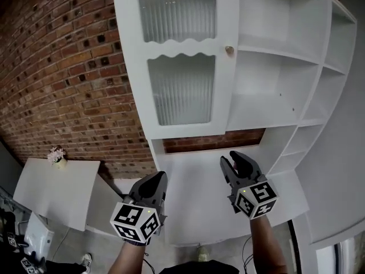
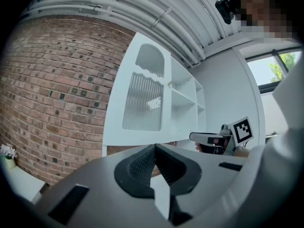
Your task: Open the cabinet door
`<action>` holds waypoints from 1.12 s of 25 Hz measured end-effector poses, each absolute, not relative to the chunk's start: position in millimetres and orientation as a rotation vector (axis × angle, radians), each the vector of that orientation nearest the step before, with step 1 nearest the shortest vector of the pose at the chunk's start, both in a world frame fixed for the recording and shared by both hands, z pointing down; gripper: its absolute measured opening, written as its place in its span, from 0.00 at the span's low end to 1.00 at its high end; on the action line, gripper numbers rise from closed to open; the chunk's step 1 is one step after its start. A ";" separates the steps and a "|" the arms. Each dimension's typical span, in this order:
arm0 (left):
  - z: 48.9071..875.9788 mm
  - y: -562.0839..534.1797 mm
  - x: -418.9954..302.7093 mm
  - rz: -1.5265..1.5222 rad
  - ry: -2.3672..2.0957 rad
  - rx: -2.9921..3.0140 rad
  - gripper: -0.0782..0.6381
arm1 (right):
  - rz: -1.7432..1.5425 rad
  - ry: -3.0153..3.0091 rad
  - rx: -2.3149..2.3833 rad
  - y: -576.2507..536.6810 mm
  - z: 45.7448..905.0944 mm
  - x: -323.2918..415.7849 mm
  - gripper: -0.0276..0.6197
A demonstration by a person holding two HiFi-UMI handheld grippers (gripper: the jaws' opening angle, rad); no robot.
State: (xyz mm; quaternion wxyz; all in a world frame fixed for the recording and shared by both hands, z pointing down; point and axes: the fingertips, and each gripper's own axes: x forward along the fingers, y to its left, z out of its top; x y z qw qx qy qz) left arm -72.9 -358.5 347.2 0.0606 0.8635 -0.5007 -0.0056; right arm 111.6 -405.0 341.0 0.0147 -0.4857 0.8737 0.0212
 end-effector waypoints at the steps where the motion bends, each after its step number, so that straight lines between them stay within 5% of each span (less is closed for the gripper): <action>1: 346.8 -364.0 -71.9 -0.016 -1.530 2.609 0.12 | 0.071 2.727 -1.504 -415.4 342.0 112.9 0.22; 28: 364.0 -425.0 -61.7 0.007 -1.771 2.432 0.12 | 0.145 2.890 -1.436 -546.5 370.6 113.0 0.38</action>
